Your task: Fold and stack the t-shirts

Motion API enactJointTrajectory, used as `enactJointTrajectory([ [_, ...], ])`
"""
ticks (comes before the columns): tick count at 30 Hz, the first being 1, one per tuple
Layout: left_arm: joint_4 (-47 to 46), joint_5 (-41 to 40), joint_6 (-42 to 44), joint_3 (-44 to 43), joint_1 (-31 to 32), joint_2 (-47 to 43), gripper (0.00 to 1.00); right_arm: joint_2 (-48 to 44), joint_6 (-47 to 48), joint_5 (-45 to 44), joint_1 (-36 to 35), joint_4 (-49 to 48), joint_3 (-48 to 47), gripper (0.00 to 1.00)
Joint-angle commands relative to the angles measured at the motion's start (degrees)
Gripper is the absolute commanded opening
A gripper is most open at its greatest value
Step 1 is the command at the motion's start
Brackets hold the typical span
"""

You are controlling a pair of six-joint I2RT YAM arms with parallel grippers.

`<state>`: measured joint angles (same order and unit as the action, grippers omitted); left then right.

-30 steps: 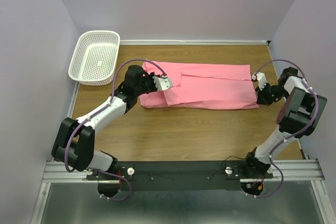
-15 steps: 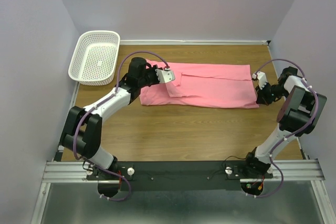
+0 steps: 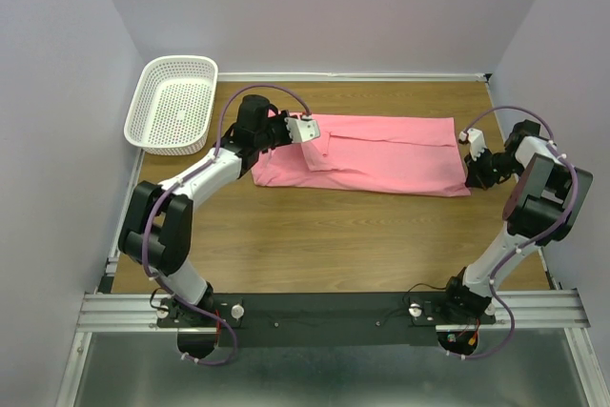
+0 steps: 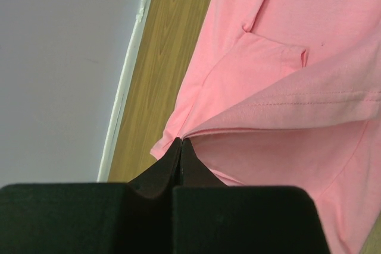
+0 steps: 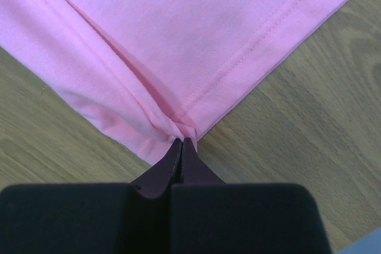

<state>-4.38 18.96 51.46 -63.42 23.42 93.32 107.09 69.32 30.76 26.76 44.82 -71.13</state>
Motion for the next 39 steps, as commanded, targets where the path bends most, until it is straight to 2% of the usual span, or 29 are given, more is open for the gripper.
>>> enactJointTrajectory([
  [1,0.9,-0.6,0.5,-1.8,-0.6,0.9,0.00,1.7,-1.5,0.5,0.8,-1.3,-1.7,0.01],
  [12,-0.4,-3.1,-1.3,-2.1,-1.9,0.0,0.00,3.6,-3.3,1.0,0.8,-1.3,-3.2,0.01],
  [39,-0.5,-2.5,-2.9,0.0,-3.6,0.0,0.00,4.8,-5.7,3.2,0.5,-1.0,-6.5,0.01],
])
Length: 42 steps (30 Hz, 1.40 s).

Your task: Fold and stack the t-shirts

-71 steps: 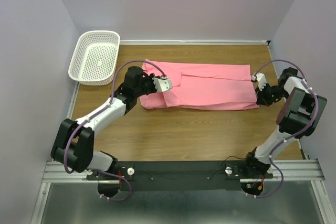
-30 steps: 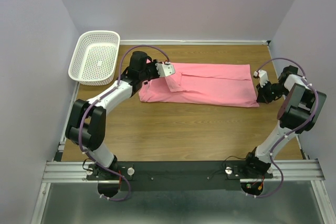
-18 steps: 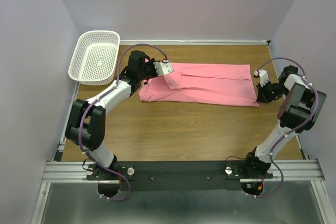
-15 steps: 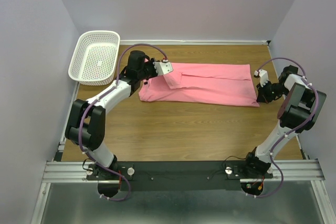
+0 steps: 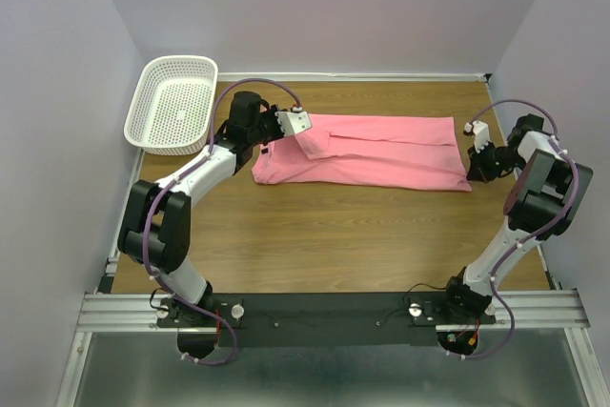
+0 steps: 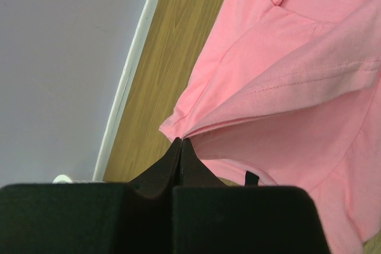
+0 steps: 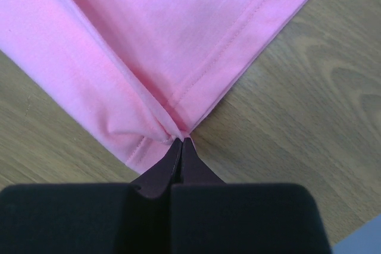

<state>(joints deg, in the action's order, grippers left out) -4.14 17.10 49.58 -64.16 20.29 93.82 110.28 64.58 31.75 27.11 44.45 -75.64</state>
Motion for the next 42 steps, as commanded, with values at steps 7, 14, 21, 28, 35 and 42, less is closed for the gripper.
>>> enactJointTrajectory([
  [7,-0.2,-1.0,-1.3,0.9,-0.5,-0.7,0.00,3.2,-2.1,1.8,-1.1,-0.4,-5.0,0.01],
  [14,0.5,-1.5,-1.4,1.1,-0.5,-1.3,0.00,5.0,-3.2,0.7,-2.7,-0.2,-8.6,0.01],
  [21,0.8,-1.8,-3.2,1.7,-0.5,-2.6,0.00,7.2,-4.5,0.2,-3.9,-0.2,-11.5,0.00],
  [28,0.9,-3.0,-3.4,3.3,-0.5,-4.1,0.00,9.3,-5.1,-1.0,-4.3,-0.2,-13.8,0.01],
  [35,0.9,-3.6,-4.4,4.1,-0.5,-5.2,0.00,10.7,-5.7,-1.7,-4.5,-0.2,-15.0,0.01],
  [42,1.3,-3.9,-3.8,4.2,-0.5,-4.8,0.00,10.9,-6.0,-1.6,-4.7,-0.2,-15.4,0.01],
])
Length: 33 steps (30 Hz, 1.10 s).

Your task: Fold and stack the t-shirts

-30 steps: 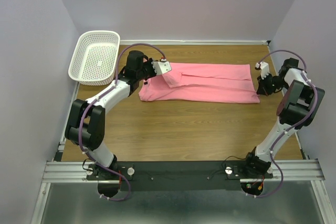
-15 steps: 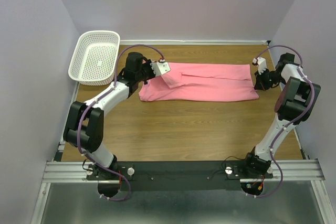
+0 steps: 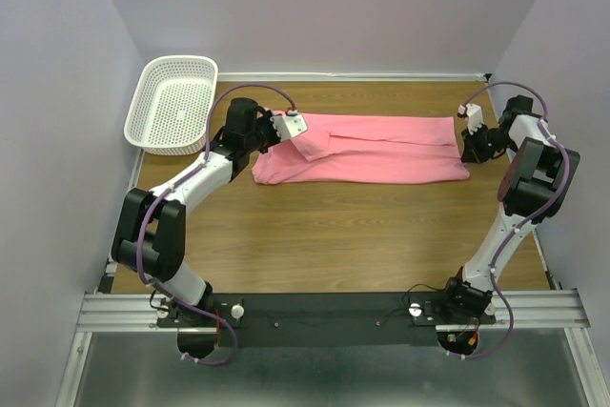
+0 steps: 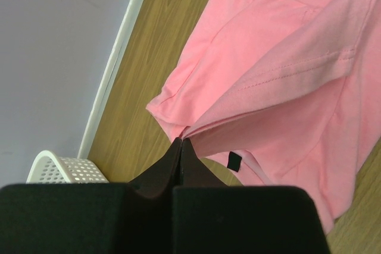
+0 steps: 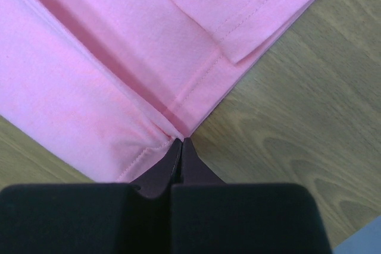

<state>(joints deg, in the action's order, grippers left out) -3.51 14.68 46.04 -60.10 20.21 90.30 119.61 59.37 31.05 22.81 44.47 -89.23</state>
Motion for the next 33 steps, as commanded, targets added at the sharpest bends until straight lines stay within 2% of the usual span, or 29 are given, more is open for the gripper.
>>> enactJointTrajectory([
  [1,0.8,-1.5,-0.3,-0.1,-0.4,-1.0,0.00,1.6,-0.8,-1.0,-0.4,-0.3,-1.9,0.01],
  [14,1.8,-1.2,0.1,-2.2,-0.4,0.8,0.00,2.0,-1.2,-1.2,-0.5,-0.3,-2.3,0.05],
  [17,1.8,-1.1,0.1,-2.3,-0.4,1.0,0.00,2.0,-2.4,-0.9,-0.6,-0.3,-2.8,0.15],
  [18,1.8,-1.0,0.0,-2.5,-0.4,1.2,0.00,1.9,-3.2,-0.4,-0.5,-0.4,-3.2,0.30],
  [21,1.9,-0.7,-0.2,-2.9,-0.4,1.5,0.00,1.3,-7.9,0.9,-0.5,-0.7,-5.5,0.43],
  [25,2.1,-0.6,-0.2,-3.4,-0.4,1.9,0.00,-1.0,-15.0,3.0,-0.5,-2.7,-7.1,0.47],
  [33,2.3,-0.9,-0.2,-5.5,-0.4,3.8,0.00,-6.6,-17.2,15.6,-0.6,-2.6,-1.8,0.49],
])
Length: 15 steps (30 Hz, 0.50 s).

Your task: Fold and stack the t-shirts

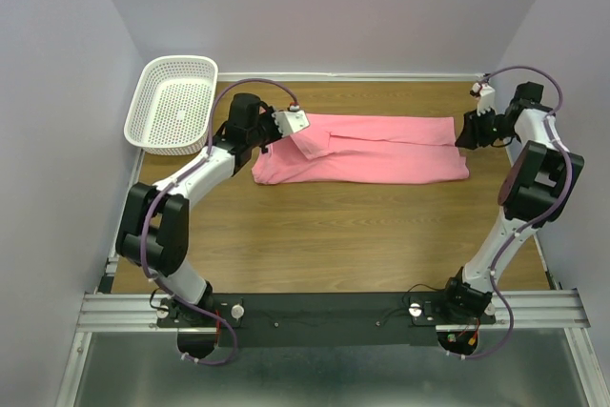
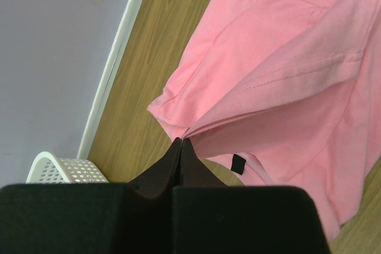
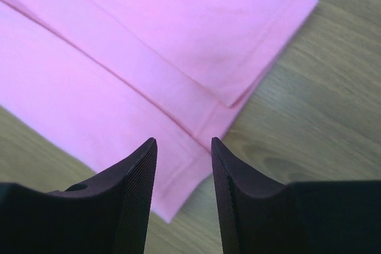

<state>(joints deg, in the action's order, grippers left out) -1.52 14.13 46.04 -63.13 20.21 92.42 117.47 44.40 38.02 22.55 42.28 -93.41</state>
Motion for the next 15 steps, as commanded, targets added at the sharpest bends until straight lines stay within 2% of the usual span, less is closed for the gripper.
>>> enactJointTrajectory([
  [1,0.4,-0.4,-0.3,-2.7,-0.4,2.0,0.00,-5.2,-2.2,9.3,-0.3,-0.4,4.1,0.50],
  [15,1.4,-1.5,-0.1,-9.3,-0.3,9.0,0.00,-8.9,0.9,10.6,-0.5,-0.4,11.8,0.50],
])
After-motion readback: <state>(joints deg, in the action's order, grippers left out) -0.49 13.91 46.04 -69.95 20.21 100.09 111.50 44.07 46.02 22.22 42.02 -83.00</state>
